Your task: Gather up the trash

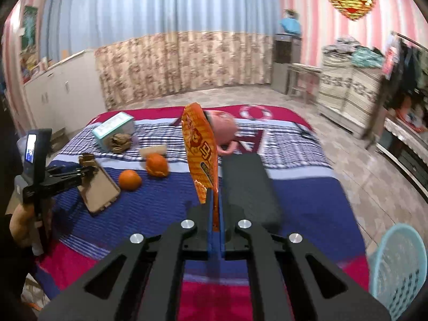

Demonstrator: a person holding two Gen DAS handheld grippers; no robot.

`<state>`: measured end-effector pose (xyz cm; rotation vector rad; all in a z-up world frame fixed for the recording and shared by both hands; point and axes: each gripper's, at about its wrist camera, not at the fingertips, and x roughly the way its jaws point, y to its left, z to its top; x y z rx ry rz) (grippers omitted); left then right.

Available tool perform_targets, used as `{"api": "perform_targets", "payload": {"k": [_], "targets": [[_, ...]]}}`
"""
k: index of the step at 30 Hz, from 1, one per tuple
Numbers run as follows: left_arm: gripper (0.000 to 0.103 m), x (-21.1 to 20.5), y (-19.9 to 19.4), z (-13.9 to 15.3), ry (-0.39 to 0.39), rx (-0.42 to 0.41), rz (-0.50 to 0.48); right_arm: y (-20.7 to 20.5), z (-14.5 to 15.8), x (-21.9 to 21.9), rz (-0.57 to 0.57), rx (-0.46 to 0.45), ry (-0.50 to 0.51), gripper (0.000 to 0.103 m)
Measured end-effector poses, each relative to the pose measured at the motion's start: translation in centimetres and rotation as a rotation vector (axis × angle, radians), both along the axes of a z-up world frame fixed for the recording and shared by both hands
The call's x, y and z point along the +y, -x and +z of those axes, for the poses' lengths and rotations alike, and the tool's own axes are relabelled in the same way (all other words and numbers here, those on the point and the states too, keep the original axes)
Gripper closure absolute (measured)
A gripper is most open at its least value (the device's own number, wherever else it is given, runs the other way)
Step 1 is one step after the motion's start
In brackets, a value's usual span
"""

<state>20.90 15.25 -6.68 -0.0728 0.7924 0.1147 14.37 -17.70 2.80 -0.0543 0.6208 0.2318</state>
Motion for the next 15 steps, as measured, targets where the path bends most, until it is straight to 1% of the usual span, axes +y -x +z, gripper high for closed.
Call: {"api": "perform_targets", "payload": {"k": [3,8,10,12,15], "targets": [[0.069,-0.5,0.5,0.3,-0.037,-0.038,0.004,0.9,-0.3,-2.1,-0.06,-0.008,0.007,0.099],[0.069,-1.8,1.8,2.7,-0.053,-0.095,-0.008,1.9,-0.3,-5.3,-0.126,-0.03,-0.037,0.099],[0.069,-3.4,2.3,4.0,-0.063,-0.121,-0.021,2.2,-0.3,-6.7,-0.151,-0.042,-0.054,0.099],[0.069,-5.6,2.7,5.2,-0.056,-0.143,-0.052,2.3,-0.4,-7.9,-0.172,-0.043,-0.069,0.099],[0.069,-9.2,3.0,6.1,-0.051,-0.172,-0.104,2.7,-0.6,-9.5,-0.213,-0.053,-0.058,0.099]]}}
